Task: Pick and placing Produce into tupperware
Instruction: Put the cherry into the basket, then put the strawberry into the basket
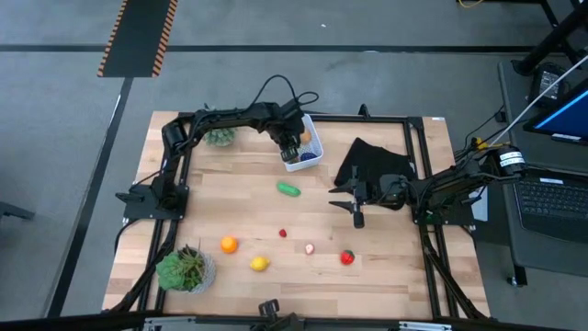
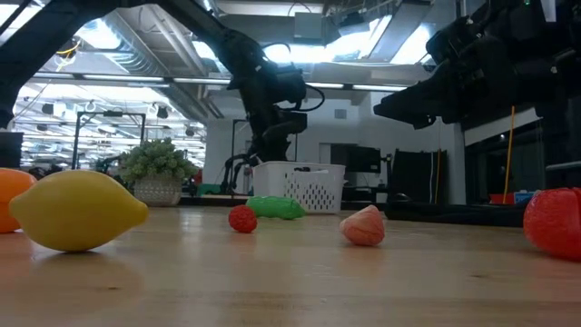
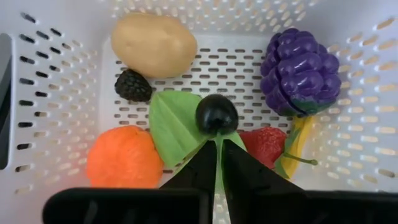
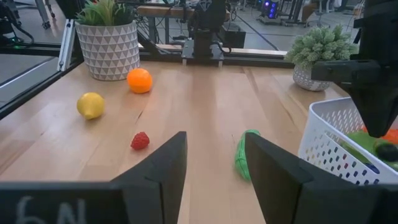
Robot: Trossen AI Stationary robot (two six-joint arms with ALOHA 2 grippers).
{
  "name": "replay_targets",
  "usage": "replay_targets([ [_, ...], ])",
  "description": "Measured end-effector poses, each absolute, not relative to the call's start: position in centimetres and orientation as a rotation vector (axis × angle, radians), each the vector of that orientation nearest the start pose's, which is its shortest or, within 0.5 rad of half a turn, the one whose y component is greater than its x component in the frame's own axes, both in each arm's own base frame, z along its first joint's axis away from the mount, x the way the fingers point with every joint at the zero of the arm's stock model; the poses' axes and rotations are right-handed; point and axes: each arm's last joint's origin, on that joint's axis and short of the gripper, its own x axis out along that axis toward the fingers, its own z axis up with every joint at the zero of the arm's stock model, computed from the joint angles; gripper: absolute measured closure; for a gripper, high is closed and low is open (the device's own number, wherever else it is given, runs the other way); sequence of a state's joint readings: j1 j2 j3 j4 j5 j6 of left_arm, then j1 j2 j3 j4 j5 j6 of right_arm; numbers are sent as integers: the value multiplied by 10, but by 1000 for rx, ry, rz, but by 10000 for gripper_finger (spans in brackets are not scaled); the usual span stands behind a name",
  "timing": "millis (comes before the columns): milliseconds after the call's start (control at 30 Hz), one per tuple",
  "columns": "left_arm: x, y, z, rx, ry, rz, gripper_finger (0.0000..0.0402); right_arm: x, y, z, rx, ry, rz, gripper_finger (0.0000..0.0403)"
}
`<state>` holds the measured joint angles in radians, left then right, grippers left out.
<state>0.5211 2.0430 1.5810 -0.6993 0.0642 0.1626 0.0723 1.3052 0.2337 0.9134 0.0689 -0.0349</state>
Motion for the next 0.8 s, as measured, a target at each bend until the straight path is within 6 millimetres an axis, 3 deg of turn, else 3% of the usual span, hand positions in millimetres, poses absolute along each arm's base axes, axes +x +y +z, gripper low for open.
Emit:
replay_targets([
  [433, 366, 203, 200, -164, 1186, 295, 349, 216, 14, 157, -44, 157, 6, 238],
  [567, 367, 189, 223, -113, 1121, 254, 340, 216, 14, 157, -44, 154, 6, 238],
  [800, 357, 153, 283, -9, 926, 173, 325, 216, 14, 157, -44, 154, 7, 238],
])
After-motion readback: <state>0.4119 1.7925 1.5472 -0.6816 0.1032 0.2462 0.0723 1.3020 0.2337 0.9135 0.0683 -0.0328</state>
